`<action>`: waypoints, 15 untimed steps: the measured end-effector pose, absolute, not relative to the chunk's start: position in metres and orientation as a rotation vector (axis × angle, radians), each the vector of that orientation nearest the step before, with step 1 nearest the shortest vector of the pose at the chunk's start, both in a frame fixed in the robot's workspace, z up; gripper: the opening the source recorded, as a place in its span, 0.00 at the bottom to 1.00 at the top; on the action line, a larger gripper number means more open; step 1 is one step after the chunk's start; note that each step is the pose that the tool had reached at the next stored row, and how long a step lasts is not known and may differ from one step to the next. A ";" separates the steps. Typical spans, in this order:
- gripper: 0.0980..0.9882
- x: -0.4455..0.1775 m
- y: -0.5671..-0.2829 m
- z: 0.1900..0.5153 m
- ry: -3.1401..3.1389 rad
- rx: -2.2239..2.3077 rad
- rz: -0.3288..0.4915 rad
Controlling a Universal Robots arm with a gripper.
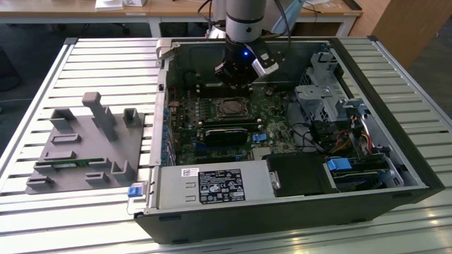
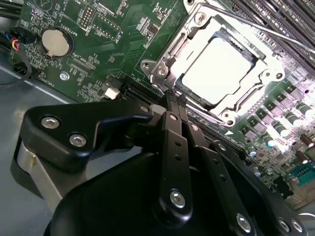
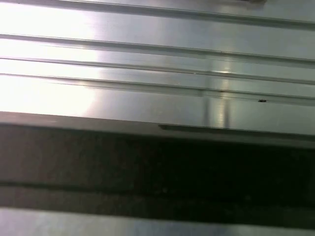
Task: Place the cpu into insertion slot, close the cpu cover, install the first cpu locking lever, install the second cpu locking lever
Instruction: 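Install the first cpu locking lever, then install the second cpu locking lever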
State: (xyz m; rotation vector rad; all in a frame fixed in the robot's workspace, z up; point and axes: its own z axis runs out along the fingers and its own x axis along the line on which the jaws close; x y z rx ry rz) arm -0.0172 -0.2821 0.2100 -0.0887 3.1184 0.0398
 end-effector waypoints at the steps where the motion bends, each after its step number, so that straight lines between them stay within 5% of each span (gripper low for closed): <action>1: 0.03 -0.017 -0.282 0.210 3.118 -0.089 0.040; 15: 0.03 -0.017 -0.289 0.210 3.118 -0.089 0.040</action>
